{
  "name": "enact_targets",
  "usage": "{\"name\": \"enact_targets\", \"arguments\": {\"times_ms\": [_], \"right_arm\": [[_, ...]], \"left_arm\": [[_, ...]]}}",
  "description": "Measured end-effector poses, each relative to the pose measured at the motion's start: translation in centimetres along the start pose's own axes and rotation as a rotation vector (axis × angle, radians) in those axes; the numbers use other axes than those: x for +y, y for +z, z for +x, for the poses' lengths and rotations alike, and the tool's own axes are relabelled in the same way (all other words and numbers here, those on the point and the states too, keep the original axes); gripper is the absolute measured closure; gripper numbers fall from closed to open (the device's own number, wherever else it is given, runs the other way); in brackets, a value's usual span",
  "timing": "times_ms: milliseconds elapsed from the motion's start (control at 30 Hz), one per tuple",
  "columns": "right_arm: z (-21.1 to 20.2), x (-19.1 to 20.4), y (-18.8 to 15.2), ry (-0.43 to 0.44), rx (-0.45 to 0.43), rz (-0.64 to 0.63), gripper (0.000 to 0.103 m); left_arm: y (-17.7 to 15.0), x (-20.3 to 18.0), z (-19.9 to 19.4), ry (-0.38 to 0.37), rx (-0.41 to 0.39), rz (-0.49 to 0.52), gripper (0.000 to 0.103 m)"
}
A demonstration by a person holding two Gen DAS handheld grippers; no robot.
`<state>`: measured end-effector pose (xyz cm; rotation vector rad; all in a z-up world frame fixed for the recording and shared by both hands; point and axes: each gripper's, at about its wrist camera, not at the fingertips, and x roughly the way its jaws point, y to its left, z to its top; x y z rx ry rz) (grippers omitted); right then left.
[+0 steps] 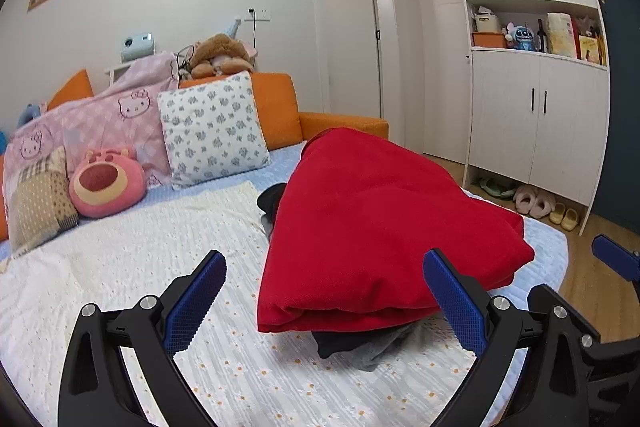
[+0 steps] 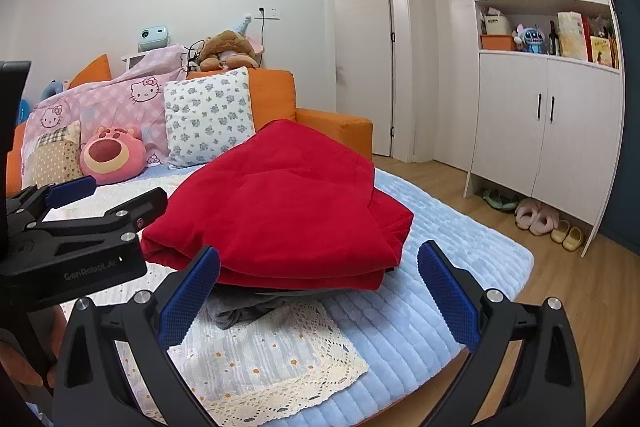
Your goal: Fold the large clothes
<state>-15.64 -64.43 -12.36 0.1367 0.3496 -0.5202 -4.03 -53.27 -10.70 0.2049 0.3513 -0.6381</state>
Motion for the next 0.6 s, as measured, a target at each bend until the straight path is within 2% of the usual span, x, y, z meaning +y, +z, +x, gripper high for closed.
{"name": "enact_targets", "arguments": {"times_ms": [133, 167, 600], "right_arm": [[0.03, -0.11, -0.32, -0.001, 0.013, 0.014, 0.005], [0.03, -0.17, -0.34, 0.000, 0.015, 0.014, 0.005], [0.02, -0.23, -0.43, 0.004, 0.024, 0.010, 0.005]], "left_arm": [[-0.17, -0.26, -0.63, -0.005, -0.027, 0.015, 0.003], [-0.13, -0.29, -0.58, -0.026, -0.020, 0.014, 0.003], [0.30, -0.63, -0.48, -0.037, -0.010, 0.044, 0.003]]}}
